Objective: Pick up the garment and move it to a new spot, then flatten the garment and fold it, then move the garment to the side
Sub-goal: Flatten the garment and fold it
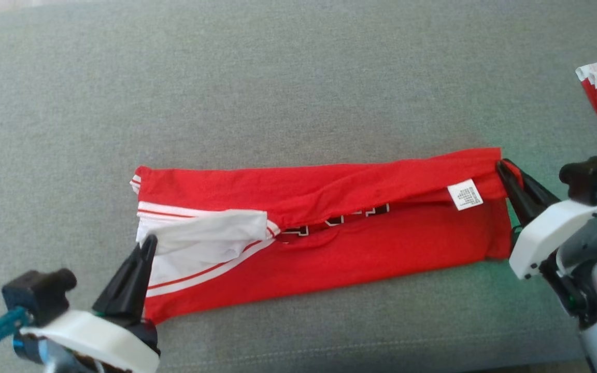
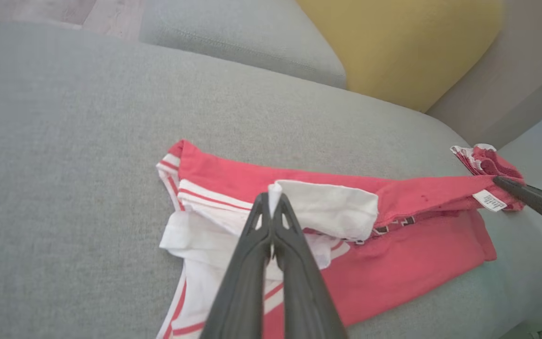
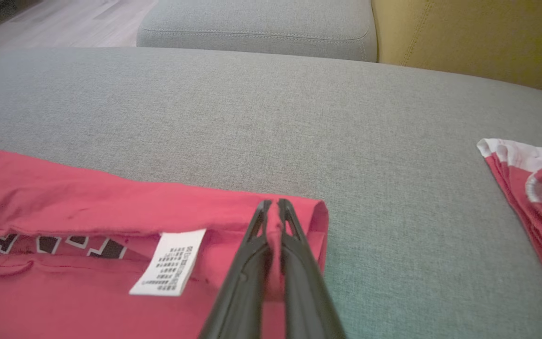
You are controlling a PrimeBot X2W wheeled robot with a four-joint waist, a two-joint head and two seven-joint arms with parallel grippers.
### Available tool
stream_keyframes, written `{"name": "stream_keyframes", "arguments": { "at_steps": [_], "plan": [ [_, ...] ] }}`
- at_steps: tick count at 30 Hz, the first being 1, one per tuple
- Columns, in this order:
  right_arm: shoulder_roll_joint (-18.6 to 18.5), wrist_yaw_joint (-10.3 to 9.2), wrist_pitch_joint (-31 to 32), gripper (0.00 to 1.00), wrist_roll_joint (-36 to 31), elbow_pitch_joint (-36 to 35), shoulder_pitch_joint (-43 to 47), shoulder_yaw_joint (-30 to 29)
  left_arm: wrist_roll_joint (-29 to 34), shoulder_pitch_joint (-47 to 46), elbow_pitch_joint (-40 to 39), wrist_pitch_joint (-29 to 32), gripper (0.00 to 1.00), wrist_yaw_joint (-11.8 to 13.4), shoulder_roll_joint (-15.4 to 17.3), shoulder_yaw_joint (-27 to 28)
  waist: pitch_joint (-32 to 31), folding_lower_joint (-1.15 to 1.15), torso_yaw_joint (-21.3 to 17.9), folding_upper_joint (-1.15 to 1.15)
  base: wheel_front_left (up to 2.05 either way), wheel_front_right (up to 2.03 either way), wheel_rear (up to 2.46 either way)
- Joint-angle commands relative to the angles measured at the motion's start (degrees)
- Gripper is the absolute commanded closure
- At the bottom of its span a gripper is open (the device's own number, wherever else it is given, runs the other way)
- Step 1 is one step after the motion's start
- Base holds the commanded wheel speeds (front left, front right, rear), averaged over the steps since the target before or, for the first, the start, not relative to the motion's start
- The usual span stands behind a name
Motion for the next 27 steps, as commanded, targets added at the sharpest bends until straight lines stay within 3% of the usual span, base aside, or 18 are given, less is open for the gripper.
{"name": "stream_keyframes", "arguments": {
  "at_steps": [1,2,3,4,5,6,7,19,27],
  "plan": [
    [-0.39,0.37,0.19,1.00,-0.41,-2.36,1.12,0.03,-0.17,-1.16,-0.43,-1.21,1.00,-0.47,0.08,2.01,-0.24,0.00,0.01,0.00,0.00,0.00,0.00],
    [-0.39,0.37,0.19,1.00,-0.41,-2.36,1.12,0.03,-0.17,-1.16,-0.43,-1.21,1.00,-0.47,0.08,2.01,-0.24,0.00,0.01,0.00,0.00,0.00,0.00],
    [-0.10,0.37,0.08,0.89,-0.47,-2.43,1.51,-0.33,-0.30,-1.02,0.50,-1.78,0.78,-0.61,-0.41,1.82,-0.38,0.00,0.02,0.00,0.00,0.00,0.00],
    [0.23,0.37,-0.07,0.64,-0.58,-2.48,2.00,-0.83,-0.34,-0.86,1.42,-2.33,0.44,-0.78,-0.79,1.60,-0.53,0.00,0.00,0.00,0.00,0.00,0.00],
    [0.49,0.37,-0.28,0.38,-0.66,-2.49,2.56,-1.37,-0.43,-0.64,2.22,-2.82,0.00,-0.88,-1.21,1.40,-0.69,0.00,0.00,0.00,0.00,0.00,0.00],
    [0.75,0.37,-0.48,0.03,-0.68,-2.54,3.19,-1.87,-0.61,-0.37,2.92,-3.27,0.00,-0.95,-1.64,1.25,-0.82,0.00,-0.02,0.00,0.00,0.00,0.00],
    [1.02,0.37,-0.70,0.00,-0.63,-2.66,3.86,-2.41,-0.71,-0.10,3.55,-3.77,0.00,-1.06,-1.99,1.12,-0.92,0.00,-0.06,0.00,0.00,0.00,0.00],
    [4.53,0.37,-2.27,0.00,-1.54,-6.41,9.97,-10.60,-0.88,2.90,4.11,-9.80,0.00,-0.20,-4.46,2.50,-2.31,0.00,-0.33,0.00,0.00,0.00,0.00],
    [4.86,0.37,5.10,0.00,-1.64,-3.99,4.72,-8.59,1.31,0.00,4.88,-10.94,0.00,0.68,-5.85,1.09,-2.43,0.00,-0.40,0.00,0.00,0.00,0.00]
  ]
}}
